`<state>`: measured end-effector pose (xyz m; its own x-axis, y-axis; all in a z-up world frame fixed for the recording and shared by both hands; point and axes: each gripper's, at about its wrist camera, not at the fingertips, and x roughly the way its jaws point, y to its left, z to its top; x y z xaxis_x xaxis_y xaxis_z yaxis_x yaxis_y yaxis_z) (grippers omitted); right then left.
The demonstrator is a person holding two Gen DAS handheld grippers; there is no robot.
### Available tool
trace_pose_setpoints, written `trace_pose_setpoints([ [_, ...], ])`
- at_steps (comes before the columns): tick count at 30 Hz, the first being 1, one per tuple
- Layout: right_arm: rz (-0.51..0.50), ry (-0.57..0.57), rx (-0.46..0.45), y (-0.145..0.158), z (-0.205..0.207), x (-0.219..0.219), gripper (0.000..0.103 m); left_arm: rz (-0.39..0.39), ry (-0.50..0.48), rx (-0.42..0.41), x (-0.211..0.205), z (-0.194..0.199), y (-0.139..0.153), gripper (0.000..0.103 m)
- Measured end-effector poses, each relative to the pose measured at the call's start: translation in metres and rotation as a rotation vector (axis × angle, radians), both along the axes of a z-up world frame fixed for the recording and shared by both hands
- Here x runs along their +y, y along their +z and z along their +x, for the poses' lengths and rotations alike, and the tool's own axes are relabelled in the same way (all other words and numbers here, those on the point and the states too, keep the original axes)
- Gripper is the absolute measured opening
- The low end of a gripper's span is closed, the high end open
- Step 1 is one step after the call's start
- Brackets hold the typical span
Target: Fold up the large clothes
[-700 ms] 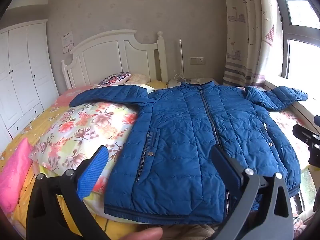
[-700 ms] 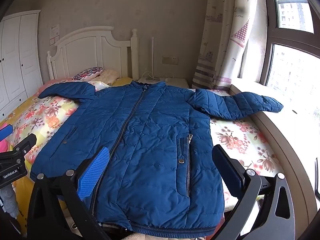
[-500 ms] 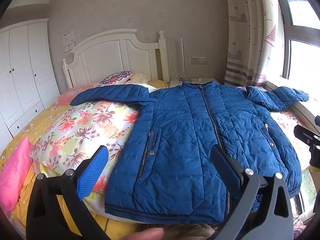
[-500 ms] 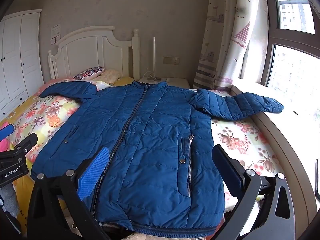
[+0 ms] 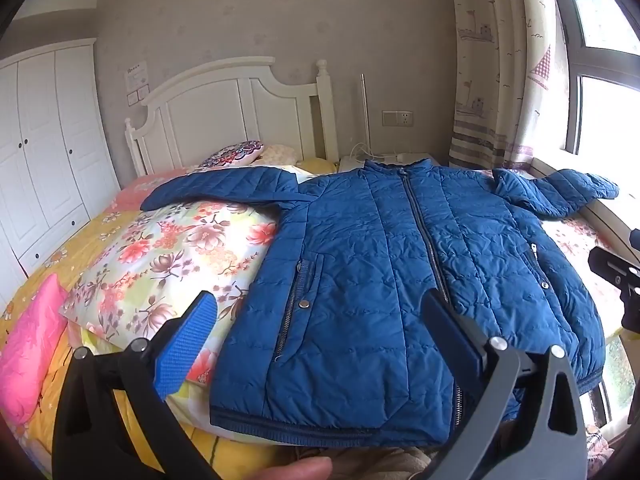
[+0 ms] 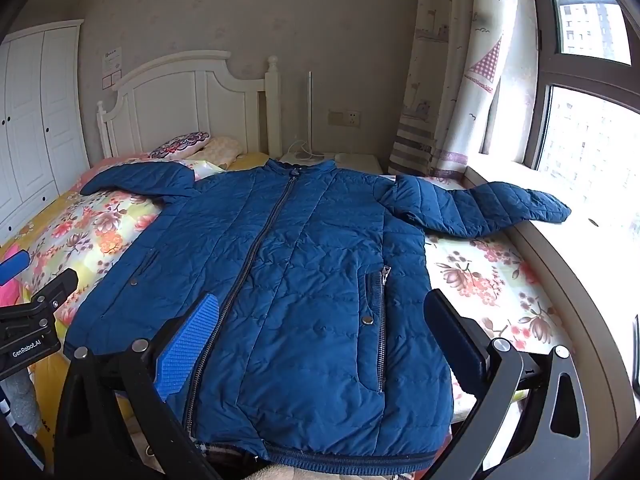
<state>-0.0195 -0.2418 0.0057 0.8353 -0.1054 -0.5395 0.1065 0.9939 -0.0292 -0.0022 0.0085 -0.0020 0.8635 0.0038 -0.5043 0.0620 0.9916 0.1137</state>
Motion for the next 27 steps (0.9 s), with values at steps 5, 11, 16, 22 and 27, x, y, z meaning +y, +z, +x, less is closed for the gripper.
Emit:
trace_pose_setpoints([
  [5, 0.003, 0.0, 0.001, 0.0, -0.0002, -0.0006, 0.099, 0.001, 0.002, 0.001, -0.0003, 0.0017, -0.0013, 0.101],
  [11, 0.005, 0.0, 0.002, -0.0003, -0.0001, -0.0005, 0.099, 0.002, 0.002, 0.002, -0.0016, 0.0014, -0.0013, 0.101],
  [16, 0.013, -0.003, 0.002, -0.0005, -0.0009, -0.0016, 0.099, -0.002, 0.006, 0.013, 0.0005, 0.0032, -0.0028, 0.101],
  [22, 0.013, -0.002, 0.003, -0.0008, -0.0004, -0.0019, 0.099, 0.0, 0.008, 0.015, 0.0002, 0.0025, -0.0033, 0.101],
  [27, 0.013, -0.002, 0.001, -0.0004, -0.0006, -0.0021, 0.099, 0.001, 0.008, 0.016, -0.0007, 0.0033, -0.0035, 0.101],
])
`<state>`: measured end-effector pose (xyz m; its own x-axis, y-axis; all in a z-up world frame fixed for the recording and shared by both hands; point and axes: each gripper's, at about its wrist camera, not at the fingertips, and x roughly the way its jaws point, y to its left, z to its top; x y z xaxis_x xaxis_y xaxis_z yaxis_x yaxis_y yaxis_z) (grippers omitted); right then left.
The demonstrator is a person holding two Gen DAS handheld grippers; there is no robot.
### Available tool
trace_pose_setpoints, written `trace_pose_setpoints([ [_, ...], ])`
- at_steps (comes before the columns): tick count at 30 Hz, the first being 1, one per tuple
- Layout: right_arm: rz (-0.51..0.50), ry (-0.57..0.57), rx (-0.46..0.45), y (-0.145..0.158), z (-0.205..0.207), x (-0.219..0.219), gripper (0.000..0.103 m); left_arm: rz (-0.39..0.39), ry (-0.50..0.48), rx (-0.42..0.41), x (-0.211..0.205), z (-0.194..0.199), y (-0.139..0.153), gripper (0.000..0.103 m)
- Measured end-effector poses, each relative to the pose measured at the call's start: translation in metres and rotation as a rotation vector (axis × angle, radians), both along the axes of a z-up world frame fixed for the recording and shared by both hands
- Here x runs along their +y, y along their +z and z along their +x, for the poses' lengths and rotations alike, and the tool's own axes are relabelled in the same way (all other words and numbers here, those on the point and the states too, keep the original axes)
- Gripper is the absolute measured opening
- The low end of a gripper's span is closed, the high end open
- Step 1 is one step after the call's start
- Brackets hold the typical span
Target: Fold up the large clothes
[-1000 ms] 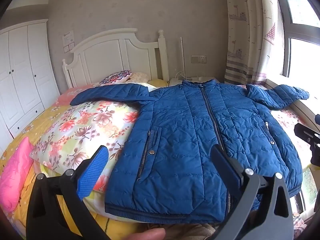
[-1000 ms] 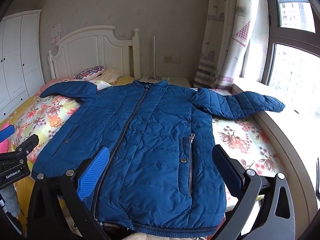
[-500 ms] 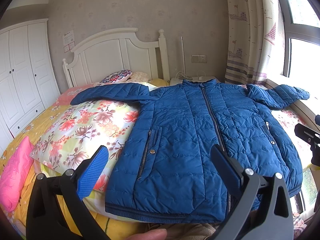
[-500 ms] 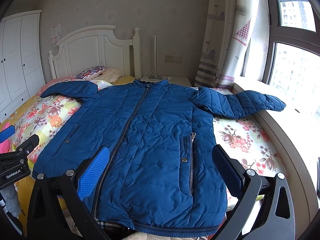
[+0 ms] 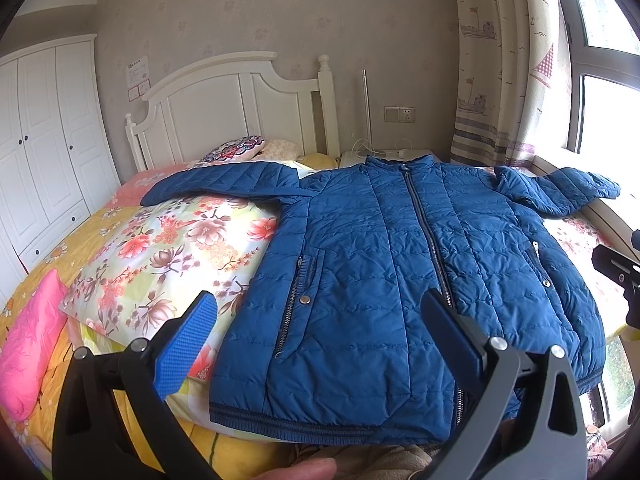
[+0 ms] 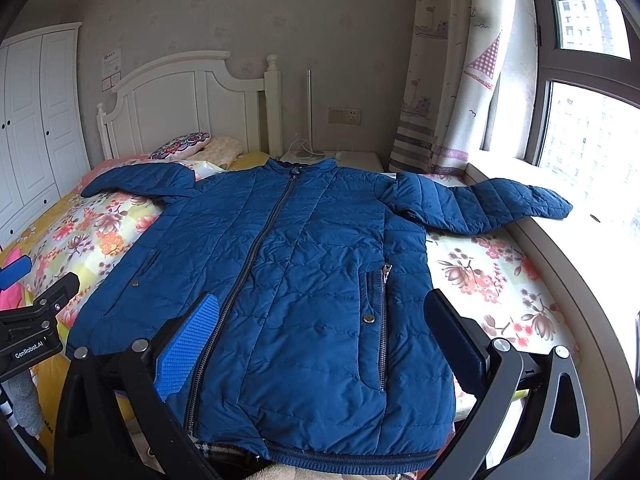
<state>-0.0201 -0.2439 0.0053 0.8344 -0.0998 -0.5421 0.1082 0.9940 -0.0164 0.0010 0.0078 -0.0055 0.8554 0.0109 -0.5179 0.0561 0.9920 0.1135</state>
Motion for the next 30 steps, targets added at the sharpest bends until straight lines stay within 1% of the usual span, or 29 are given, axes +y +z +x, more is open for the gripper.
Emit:
trace_pose_setpoints([
  [30, 0.003, -0.001, 0.001, -0.0003, 0.0004, -0.0009, 0.099, 0.005, -0.002, -0.002, -0.0029, -0.0003, 0.001, 0.101],
])
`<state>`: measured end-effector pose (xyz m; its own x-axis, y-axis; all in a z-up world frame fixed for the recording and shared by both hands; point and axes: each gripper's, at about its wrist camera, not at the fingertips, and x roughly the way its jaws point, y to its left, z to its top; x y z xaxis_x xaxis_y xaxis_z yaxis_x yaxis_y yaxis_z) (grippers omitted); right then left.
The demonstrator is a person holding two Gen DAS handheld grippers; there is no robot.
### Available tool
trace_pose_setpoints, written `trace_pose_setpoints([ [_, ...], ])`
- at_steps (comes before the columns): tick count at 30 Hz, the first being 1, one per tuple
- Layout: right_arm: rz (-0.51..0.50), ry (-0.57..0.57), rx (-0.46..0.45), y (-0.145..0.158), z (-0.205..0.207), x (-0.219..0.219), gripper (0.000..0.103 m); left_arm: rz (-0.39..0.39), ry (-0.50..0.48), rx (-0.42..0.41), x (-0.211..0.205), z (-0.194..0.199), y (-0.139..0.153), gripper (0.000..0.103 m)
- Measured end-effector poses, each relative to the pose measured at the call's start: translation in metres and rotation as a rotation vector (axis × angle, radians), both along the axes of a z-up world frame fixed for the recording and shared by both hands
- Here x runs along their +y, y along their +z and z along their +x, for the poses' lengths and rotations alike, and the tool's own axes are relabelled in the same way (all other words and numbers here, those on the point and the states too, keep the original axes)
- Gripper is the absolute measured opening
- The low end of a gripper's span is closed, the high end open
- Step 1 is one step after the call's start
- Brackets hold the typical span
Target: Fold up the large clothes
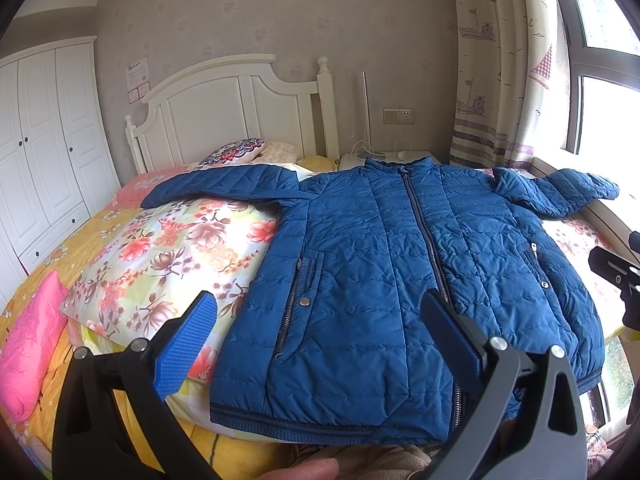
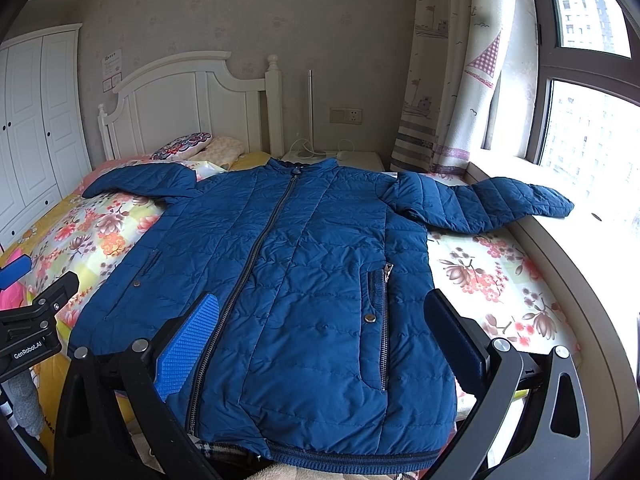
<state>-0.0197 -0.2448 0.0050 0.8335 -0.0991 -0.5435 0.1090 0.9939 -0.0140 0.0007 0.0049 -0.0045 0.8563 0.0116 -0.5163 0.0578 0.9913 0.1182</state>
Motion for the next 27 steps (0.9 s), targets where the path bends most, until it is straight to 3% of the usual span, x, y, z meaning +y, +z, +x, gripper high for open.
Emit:
trace_pose_setpoints([
  [9, 0.029, -0.012, 0.007, -0.005, 0.005, -0.01, 0.099, 0.003, -0.008, 0.024, -0.006, 0.008, -0.001, 0.101],
  [17, 0.122, -0.095, 0.02, -0.014, 0.03, -0.063, 0.099, 0.036, -0.035, 0.047, -0.025, 0.039, -0.007, 0.101],
  [20, 0.224, -0.162, 0.061, -0.029, 0.049, -0.105, 0.099, 0.081, -0.048, 0.063, -0.04, 0.075, -0.015, 0.101],
  [23, 0.304, -0.271, 0.101, -0.046, 0.073, -0.158, 0.099, 0.116, -0.091, 0.14, -0.059, 0.13, -0.027, 0.101],
  [27, 0.387, -0.456, 0.077, -0.061, 0.103, -0.234, 0.099, 0.168, -0.132, 0.232, -0.08, 0.206, -0.049, 0.101],
])
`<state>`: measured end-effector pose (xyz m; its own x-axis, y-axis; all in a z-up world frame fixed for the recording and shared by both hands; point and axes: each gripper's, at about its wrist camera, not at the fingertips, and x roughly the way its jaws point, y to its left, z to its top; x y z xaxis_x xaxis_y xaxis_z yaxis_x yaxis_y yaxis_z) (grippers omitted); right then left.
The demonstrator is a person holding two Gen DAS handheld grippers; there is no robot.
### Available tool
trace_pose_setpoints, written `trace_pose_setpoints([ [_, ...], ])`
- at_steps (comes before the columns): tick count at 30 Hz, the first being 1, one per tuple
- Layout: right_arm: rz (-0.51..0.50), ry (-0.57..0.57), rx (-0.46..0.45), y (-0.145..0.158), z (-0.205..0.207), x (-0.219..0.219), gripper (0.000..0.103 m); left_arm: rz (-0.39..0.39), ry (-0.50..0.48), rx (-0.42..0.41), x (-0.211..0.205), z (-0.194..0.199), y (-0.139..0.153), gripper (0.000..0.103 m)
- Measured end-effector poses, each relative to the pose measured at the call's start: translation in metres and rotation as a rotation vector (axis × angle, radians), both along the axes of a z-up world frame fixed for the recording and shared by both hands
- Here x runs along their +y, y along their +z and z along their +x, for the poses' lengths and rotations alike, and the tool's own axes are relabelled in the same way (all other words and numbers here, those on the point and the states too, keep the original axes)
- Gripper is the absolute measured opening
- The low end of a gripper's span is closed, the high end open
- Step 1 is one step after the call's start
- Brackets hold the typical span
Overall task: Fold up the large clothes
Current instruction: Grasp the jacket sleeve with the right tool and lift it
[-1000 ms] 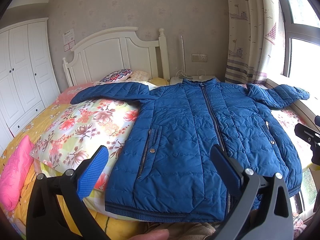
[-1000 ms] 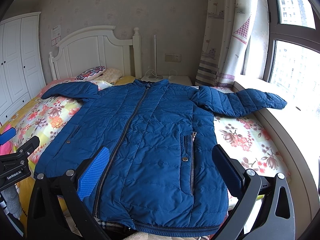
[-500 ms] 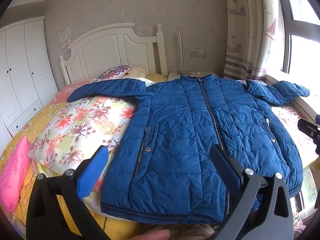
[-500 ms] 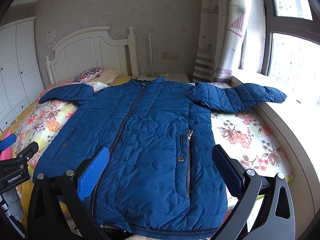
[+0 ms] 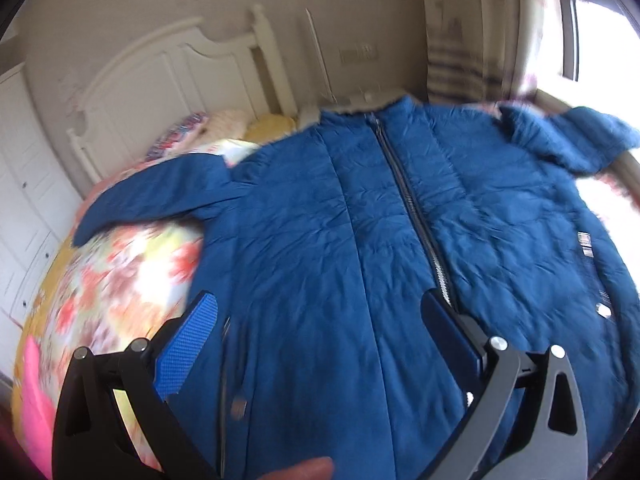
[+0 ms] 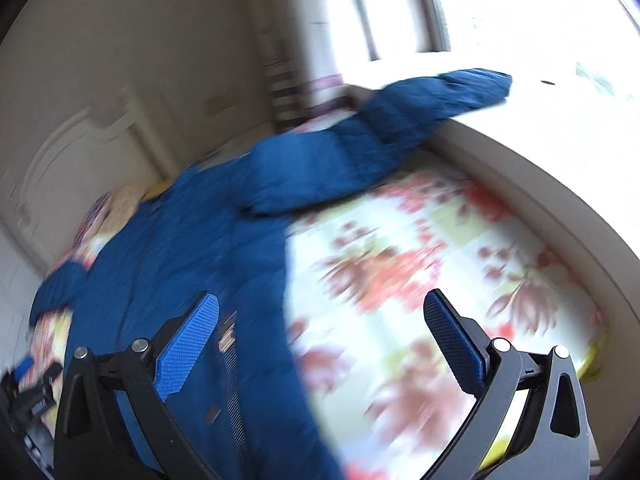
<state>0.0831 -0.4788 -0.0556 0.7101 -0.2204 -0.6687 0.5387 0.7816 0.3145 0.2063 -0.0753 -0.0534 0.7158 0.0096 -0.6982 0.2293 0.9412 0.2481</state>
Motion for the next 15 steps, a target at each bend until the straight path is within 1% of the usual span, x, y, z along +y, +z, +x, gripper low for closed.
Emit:
trace_pose_setpoints([
  [2, 0.035, -0.055, 0.005, -0.006, 0.022, -0.032, 0.097, 0.018, 0.0, 0.041, -0.009, 0.038, -0.017, 0.101],
  [5, 0.043, -0.133, 0.031, -0.015, 0.06, -0.074, 0.089, -0.014, 0.012, 0.107, -0.009, 0.081, -0.039, 0.101],
  [7, 0.07, -0.165, 0.058, -0.024, 0.088, -0.101, 0.084, -0.06, 0.021, 0.143, -0.004, 0.1, -0.05, 0.101],
  [8, 0.075, -0.177, 0.069, -0.027, 0.098, -0.108, 0.083, -0.103, 0.026, 0.165, 0.001, 0.111, -0.056, 0.101],
  [11, 0.077, -0.215, 0.085, -0.033, 0.124, -0.131, 0.076, -0.221, 0.02, 0.204, 0.015, 0.124, -0.068, 0.101],
  [12, 0.09, -0.225, 0.085, -0.035, 0.13, -0.137, 0.071, -0.242, 0.016, 0.208, 0.018, 0.126, -0.071, 0.101],
  [14, 0.117, -0.222, 0.051, -0.036, 0.136, -0.143, 0.051, -0.281, 0.007, 0.206, 0.022, 0.127, -0.075, 0.101],
  [15, 0.106, -0.218, 0.016, -0.03, 0.137, -0.14, 0.029, -0.286, 0.004, 0.205, 0.022, 0.126, -0.077, 0.101],
])
